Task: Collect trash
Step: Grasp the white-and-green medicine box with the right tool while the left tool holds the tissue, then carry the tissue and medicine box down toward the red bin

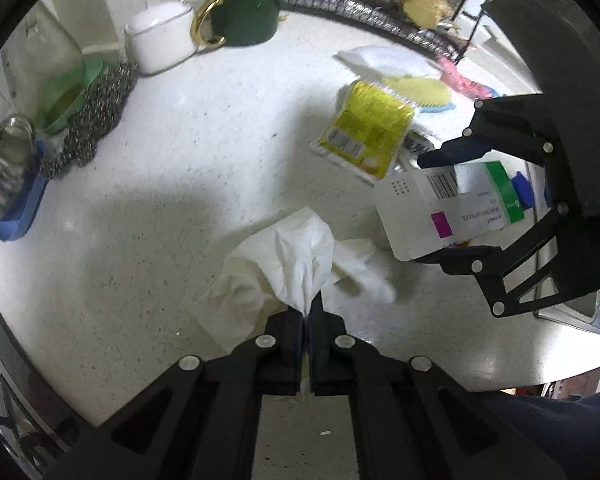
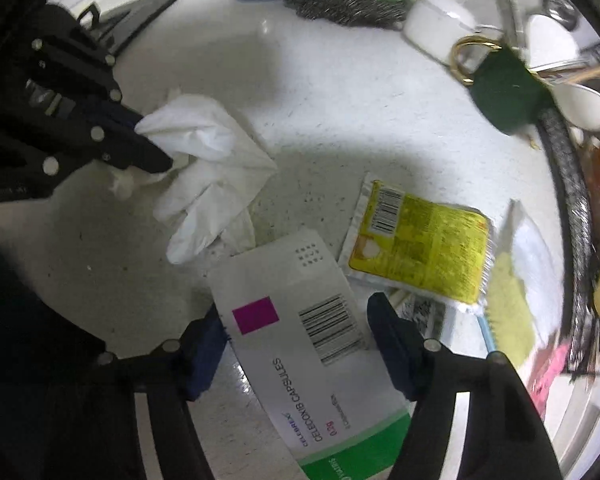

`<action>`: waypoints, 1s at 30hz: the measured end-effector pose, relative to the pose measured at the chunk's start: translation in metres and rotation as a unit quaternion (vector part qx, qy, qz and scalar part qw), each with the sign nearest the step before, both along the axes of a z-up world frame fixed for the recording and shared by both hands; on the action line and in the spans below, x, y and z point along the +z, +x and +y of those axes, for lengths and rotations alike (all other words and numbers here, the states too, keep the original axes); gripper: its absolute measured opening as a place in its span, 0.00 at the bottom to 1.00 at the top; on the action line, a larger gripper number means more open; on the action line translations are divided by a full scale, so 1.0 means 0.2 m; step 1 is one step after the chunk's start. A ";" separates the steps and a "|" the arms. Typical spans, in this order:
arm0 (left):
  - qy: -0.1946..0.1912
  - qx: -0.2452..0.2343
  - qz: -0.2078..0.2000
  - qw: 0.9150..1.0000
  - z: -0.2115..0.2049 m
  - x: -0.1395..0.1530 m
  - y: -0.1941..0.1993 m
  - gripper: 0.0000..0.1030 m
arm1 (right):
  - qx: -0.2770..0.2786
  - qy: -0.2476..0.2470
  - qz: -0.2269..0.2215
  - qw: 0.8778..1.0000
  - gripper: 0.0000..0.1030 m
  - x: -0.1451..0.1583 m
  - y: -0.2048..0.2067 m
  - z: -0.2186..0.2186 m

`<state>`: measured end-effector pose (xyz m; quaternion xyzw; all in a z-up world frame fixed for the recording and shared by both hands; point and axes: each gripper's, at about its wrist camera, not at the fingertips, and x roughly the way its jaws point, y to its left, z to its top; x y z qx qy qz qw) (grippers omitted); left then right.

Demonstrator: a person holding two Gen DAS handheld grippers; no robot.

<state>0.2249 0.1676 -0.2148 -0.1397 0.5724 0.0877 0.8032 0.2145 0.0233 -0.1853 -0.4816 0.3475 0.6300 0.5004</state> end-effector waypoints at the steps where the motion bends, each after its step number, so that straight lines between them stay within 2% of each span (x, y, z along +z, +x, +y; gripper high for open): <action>1: 0.002 -0.002 -0.004 1.000 -0.01 0.02 0.00 0.01 | -0.013 0.008 0.006 1.000 0.64 0.02 0.00 -0.02; 7: 0.012 -0.031 -0.029 0.999 -0.10 0.12 0.03 0.01 | -0.103 0.060 0.011 0.993 0.61 0.16 0.01 -0.19; 11: 0.023 -0.057 -0.049 0.997 -0.22 0.22 0.02 0.01 | -0.157 0.089 0.013 0.984 0.61 0.27 -0.01 -0.36; 20: 0.055 -0.100 -0.094 0.989 -0.52 0.44 -0.08 0.01 | -0.265 0.149 0.021 0.952 0.60 0.54 0.04 -0.76; 26: 0.073 -0.127 -0.115 0.982 -0.78 0.54 -0.21 0.01 | -0.312 0.170 0.030 0.934 0.60 0.59 -0.02 -0.88; 30: 0.077 -0.139 -0.123 0.980 -0.96 0.58 -0.33 0.01 | -0.340 0.186 0.029 0.921 0.60 0.63 -0.13 -1.07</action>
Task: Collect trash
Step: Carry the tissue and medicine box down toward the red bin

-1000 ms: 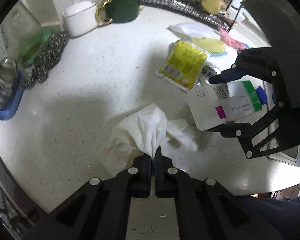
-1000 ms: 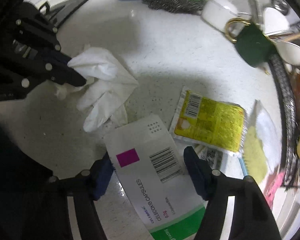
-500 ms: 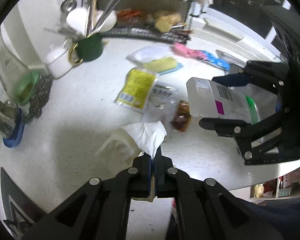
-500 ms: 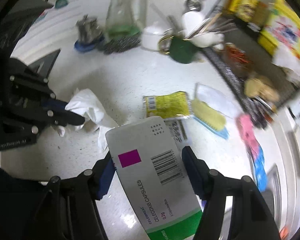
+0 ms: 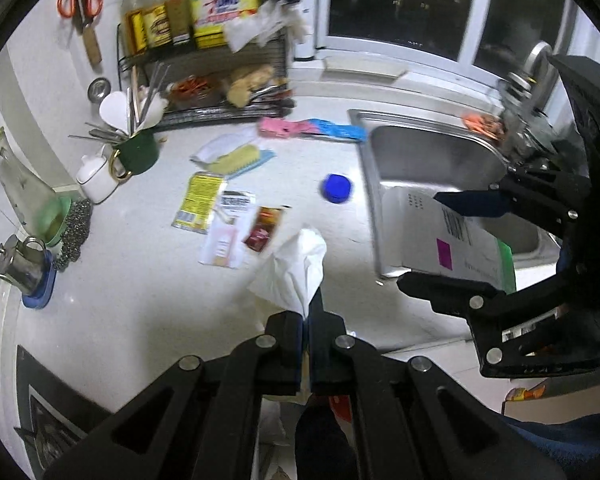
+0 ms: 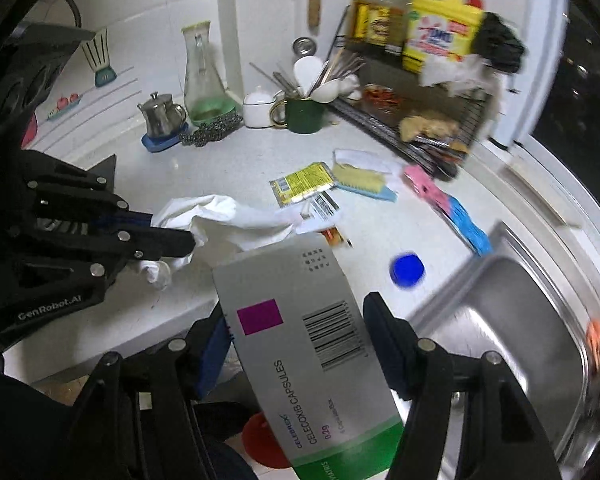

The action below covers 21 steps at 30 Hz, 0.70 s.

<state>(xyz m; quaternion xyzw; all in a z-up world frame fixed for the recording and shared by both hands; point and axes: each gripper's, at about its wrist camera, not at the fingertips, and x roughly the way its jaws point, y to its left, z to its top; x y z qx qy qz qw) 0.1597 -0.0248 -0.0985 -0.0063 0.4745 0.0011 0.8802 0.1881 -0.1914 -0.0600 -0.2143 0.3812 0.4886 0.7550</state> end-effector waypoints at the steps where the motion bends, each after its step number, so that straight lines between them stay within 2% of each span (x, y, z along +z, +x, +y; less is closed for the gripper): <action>1: 0.000 -0.005 -0.002 1.000 -0.05 0.01 -0.04 0.01 | -0.008 0.002 0.001 1.000 0.60 0.01 -0.03 -0.06; 11: 0.014 -0.042 -0.009 0.999 -0.44 0.02 -0.32 0.01 | -0.066 0.019 0.012 0.998 0.60 0.02 -0.29 -0.49; 21: 0.010 -0.082 0.024 0.996 -0.68 -0.05 -0.46 0.01 | -0.137 0.023 0.048 0.989 0.60 -0.04 -0.44 -0.73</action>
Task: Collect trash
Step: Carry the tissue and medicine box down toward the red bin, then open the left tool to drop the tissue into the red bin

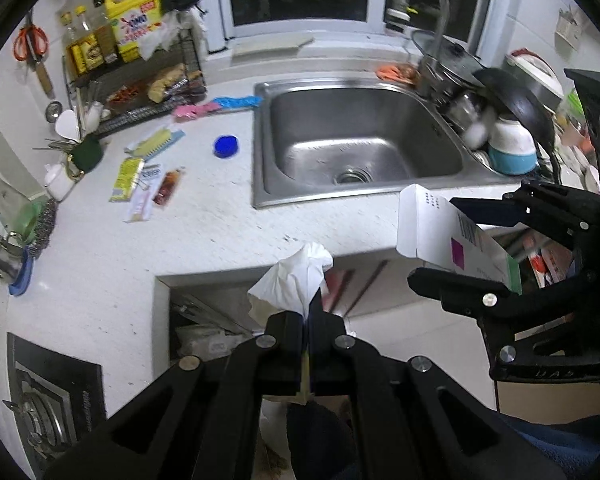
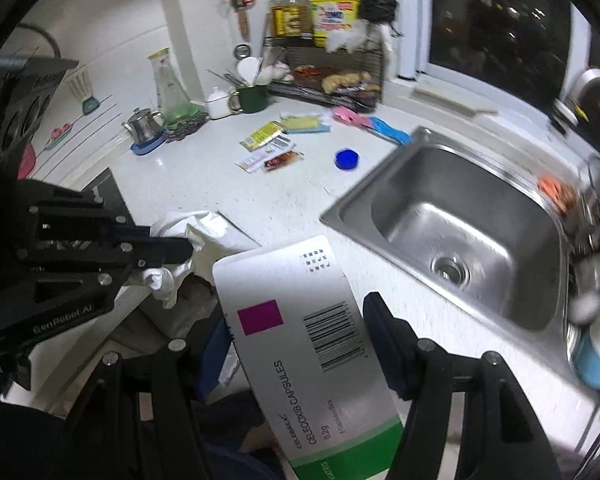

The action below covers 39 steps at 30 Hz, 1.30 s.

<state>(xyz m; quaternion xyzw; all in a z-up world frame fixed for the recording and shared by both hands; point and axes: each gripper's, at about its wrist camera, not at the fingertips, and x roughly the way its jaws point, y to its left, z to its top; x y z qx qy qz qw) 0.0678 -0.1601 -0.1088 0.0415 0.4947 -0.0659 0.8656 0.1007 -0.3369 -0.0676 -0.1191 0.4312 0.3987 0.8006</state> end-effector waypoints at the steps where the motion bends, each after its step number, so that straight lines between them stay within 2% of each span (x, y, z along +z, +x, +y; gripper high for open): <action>1: 0.000 -0.005 0.005 1.000 -0.01 -0.02 -0.01 0.01 | -0.011 -0.002 0.005 1.000 0.60 -0.02 0.00 -0.01; 8: -0.011 -0.028 0.053 0.998 -0.05 -0.26 -0.01 0.01 | -0.064 -0.017 0.038 0.997 0.60 -0.17 -0.04 -0.04; 19: -0.028 -0.040 0.124 0.991 -0.06 -0.81 0.04 0.01 | -0.128 -0.050 0.103 0.985 0.60 -0.60 -0.05 -0.02; 34: -0.039 -0.044 0.172 0.983 -0.16 -1.60 0.08 0.01 | -0.161 -0.076 0.139 0.974 0.60 -1.26 -0.01 -0.09; 39: -0.036 -0.046 0.178 0.982 -0.19 -1.78 0.12 0.01 | -0.175 -0.080 0.148 0.970 0.60 -1.45 -0.01 -0.16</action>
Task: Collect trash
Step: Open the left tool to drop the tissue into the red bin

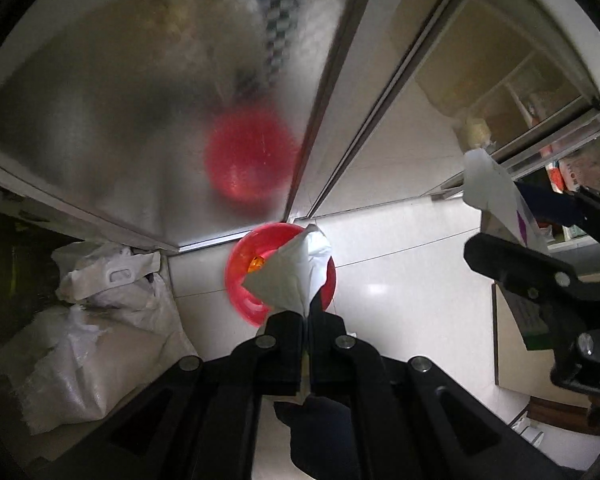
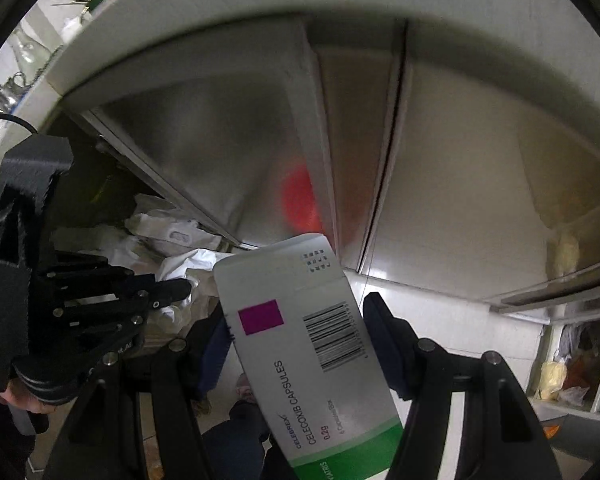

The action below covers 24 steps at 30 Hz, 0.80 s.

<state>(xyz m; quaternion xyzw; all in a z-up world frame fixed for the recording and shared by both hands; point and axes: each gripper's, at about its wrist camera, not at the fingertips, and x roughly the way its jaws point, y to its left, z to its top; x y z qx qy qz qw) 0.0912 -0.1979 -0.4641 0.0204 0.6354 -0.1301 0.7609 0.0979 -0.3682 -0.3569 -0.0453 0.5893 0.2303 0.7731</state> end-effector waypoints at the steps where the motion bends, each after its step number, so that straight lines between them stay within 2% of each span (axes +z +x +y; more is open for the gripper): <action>1: 0.001 0.000 0.001 1.000 0.00 -0.03 0.01 0.01 | -0.001 0.000 0.002 1.000 0.60 -0.02 0.00 -0.01; 8: 0.001 -0.004 0.015 1.000 -0.02 -0.22 0.04 0.02 | -0.009 -0.006 0.007 1.000 0.60 -0.11 0.01 -0.05; 9: 0.001 -0.005 0.015 1.000 -0.02 -0.22 0.04 0.10 | -0.011 -0.007 0.007 1.000 0.60 -0.11 0.02 -0.06; 10: -0.002 -0.003 0.016 1.000 -0.03 -0.22 0.04 0.23 | -0.013 -0.008 0.007 1.000 0.60 -0.12 0.02 -0.06; 12: -0.009 0.000 0.015 1.000 -0.02 -0.21 0.04 0.38 | -0.018 -0.008 0.006 1.000 0.60 -0.12 0.01 -0.06; 14: -0.018 -0.003 0.015 1.000 -0.01 -0.19 0.04 0.43 | -0.020 -0.010 0.006 1.000 0.60 -0.11 0.00 -0.05; 16: -0.021 0.000 0.013 1.000 0.01 -0.17 0.04 0.54 | -0.024 -0.014 0.006 1.000 0.60 -0.11 0.00 -0.06; 24: -0.026 0.010 0.010 1.000 0.15 -0.09 0.01 0.54 | -0.031 -0.011 0.005 0.999 0.60 -0.11 -0.01 -0.02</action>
